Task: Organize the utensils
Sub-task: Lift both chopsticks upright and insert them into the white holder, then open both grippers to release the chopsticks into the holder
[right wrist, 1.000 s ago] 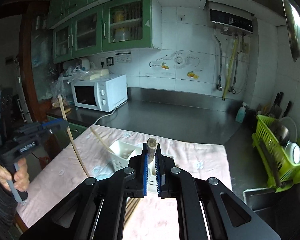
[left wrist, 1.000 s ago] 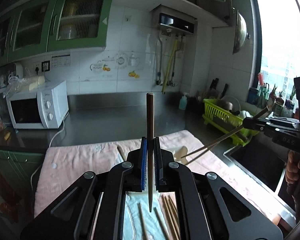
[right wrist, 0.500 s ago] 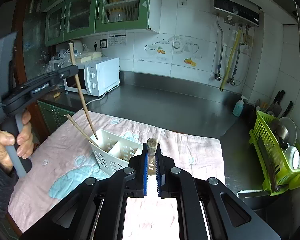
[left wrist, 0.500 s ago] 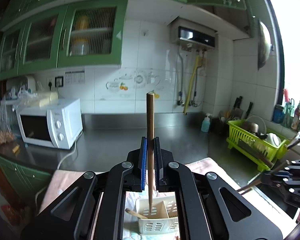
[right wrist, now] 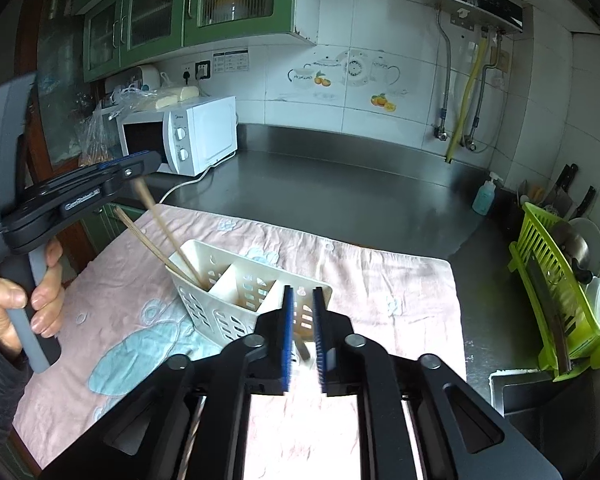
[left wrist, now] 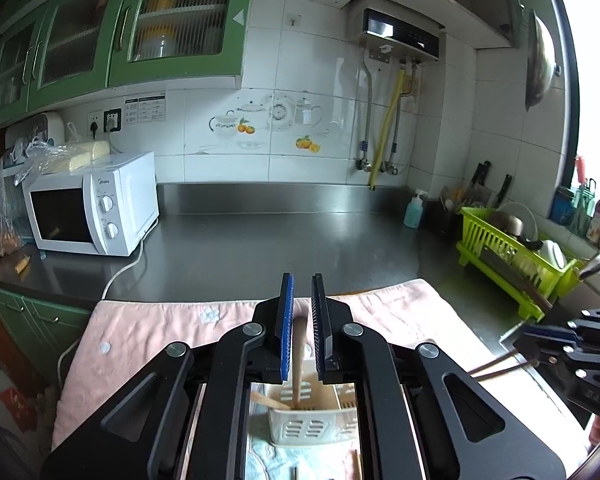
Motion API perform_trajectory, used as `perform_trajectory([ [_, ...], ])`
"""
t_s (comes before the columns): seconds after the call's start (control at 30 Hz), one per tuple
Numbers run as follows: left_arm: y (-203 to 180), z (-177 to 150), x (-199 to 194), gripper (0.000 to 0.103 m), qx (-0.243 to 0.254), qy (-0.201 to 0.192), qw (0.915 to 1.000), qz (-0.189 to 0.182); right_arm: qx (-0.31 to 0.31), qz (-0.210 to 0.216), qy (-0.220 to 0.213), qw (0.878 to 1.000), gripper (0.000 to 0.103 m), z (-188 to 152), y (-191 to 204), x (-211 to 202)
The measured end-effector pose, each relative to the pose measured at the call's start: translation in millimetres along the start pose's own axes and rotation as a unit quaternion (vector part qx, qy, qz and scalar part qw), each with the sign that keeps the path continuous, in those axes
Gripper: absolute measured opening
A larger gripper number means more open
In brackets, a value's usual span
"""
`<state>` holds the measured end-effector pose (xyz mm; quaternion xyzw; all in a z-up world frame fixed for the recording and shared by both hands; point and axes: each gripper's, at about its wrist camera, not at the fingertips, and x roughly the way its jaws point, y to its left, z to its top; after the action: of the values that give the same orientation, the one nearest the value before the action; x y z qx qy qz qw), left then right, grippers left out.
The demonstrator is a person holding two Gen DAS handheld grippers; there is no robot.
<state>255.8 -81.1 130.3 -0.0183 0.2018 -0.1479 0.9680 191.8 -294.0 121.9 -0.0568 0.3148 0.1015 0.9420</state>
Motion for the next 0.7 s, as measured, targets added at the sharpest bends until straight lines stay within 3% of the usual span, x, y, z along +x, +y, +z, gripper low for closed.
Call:
perform_trajectory([
  [0.2,3.4,-10.8,-36.9,0.017,0.013,-0.001,0.9999,0.003,0.012,-0.011,-0.036,0.999,0.020,-10.8,4.8,-30.5],
  [0.37,6.4,-34.0,-69.0,0.025,0.021,0.010,0.9997,0.011,0.017,-0.006,-0.052,0.998,0.020,-41.5,21.5,-53.7],
  [0.43,8.8,-51.5,-81.2,0.029,0.025,0.021,0.9993,0.019,0.022,-0.006,-0.048,0.999,0.020,-63.8,33.0,-55.7],
  [0.7,24.5,-127.2,-111.6,0.030,0.010,0.067,0.9975,0.023,0.065,0.013,0.009,0.998,0.020,-158.0,72.8,-40.3],
])
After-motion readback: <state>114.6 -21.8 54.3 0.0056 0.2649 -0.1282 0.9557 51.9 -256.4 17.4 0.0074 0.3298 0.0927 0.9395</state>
